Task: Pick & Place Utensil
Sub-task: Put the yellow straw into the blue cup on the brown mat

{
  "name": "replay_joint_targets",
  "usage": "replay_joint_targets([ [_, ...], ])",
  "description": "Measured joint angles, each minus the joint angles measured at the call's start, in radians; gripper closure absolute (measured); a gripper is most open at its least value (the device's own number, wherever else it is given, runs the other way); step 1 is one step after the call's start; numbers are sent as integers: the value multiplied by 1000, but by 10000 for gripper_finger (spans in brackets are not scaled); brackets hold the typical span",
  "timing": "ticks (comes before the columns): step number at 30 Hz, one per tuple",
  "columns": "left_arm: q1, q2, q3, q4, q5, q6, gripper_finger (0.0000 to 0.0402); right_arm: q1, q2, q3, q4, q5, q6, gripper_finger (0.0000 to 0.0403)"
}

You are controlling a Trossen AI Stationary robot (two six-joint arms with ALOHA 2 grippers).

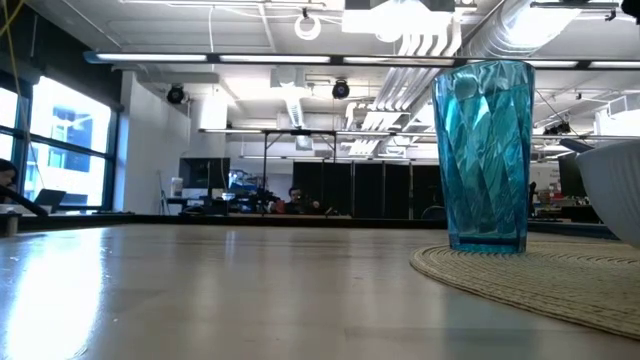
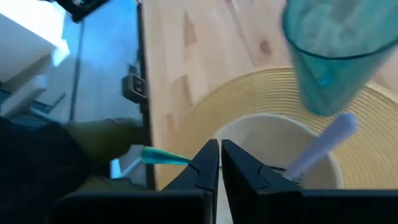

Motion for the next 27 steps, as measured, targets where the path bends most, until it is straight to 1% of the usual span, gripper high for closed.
replay_joint_targets([
  [3, 47, 102, 213, -143, 69, 9, 390, -1, -11, 6, -70, 1, 5, 391],
  [4, 62, 130, 247, -179, 96, 8, 390, 0, -12, 12, -96, 9, 6, 391],
  [5, 81, 133, 226, -164, 126, 13, 390, 0, -13, 19, -118, 24, 5, 391],
  [6, 105, 124, 196, -137, 178, 34, 390, 0, -16, 23, -141, 33, 5, 391],
  [7, 122, 125, 178, -157, 220, 40, 390, 0, -18, 23, -155, 43, 5, 391],
  [9, 166, 142, 172, -193, 266, 21, 390, 0, -19, 23, -174, 69, 5, 391],
  [13, 194, 163, 172, -206, 240, 42, 390, -3, -20, 23, -179, 97, 7, 391],
  [15, 190, 160, 172, -172, 241, 66, 390, -3, -20, 23, -172, 132, -1, 391],
  [17, 188, 158, 172, -157, 245, 70, 390, -3, -20, 23, -150, 184, -48, 391],
  [19, 182, 158, 172, -153, 239, 71, 390, -6, -18, 23, -109, 274, -160, 391],
  [21, 183, 158, 172, -154, 231, 71, 390, -20, -15, 23, -45, 373, -323, 391],
  [23, 182, 158, 172, -152, 237, 68, 390, -51, -9, 23, 52, 419, -498, 391],
  [25, 182, 158, 172, -149, 237, 63, 390, -113, 7, 23, 188, 399, -689, 388],
  [27, 182, 158, 172, -139, 237, 61, 390, -188, 39, 23, 344, 320, -880, 378],
])
